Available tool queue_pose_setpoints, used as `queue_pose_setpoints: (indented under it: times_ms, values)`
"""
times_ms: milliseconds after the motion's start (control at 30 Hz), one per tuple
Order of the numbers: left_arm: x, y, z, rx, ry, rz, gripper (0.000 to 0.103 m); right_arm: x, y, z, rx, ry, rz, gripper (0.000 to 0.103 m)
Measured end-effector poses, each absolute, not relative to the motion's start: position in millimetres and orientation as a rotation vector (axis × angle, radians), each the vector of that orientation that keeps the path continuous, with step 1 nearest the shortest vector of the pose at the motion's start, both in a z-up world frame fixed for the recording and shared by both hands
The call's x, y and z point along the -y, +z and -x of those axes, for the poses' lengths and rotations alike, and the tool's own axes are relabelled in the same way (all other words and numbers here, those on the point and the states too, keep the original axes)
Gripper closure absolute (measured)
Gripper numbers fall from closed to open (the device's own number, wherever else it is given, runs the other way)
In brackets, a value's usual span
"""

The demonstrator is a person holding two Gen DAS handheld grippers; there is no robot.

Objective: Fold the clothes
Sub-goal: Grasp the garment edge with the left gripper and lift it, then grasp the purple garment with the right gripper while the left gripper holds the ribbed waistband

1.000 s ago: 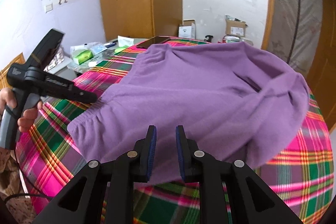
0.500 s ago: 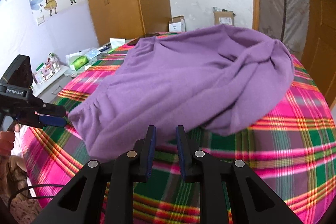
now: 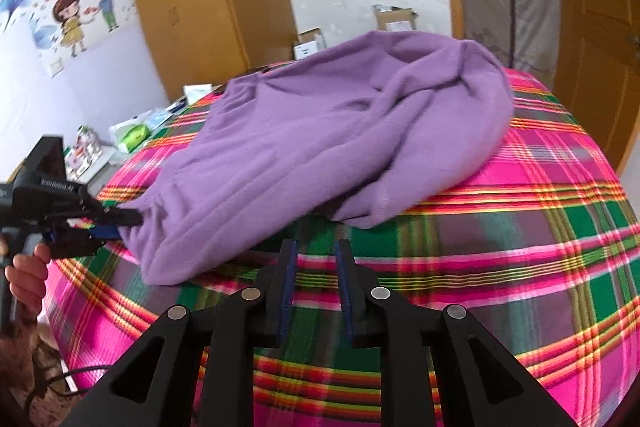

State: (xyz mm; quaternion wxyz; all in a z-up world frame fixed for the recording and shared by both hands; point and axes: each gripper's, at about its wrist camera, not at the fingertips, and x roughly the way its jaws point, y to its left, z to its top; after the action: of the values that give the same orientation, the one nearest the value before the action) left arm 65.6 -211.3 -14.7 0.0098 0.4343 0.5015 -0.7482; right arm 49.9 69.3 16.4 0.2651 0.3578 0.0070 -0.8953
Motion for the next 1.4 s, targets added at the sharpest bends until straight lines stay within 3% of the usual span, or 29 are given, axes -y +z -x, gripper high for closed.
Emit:
queue_pose_setpoints:
  times_ms: [367,767,900,1400]
  values:
    - [240,13,-76,-1.56,-2.399,-1.114,0.094,-103,31,-20,0.12,-2.535,-0.95,0.083]
    - [261,9,-78,-1.61,-2.398,-1.07,0.095,-99,55,19,0.25,-2.53,-0.902,0.082]
    - [268,10,-81,-1.62,-2.402,-1.054,0.095,-96,61,38,0.292,-2.556,-0.888,0.072]
    - [295,17,-89,-1.62,-2.404,-0.976,0.096,-99,61,107,0.571,-2.498,-1.028,0.062]
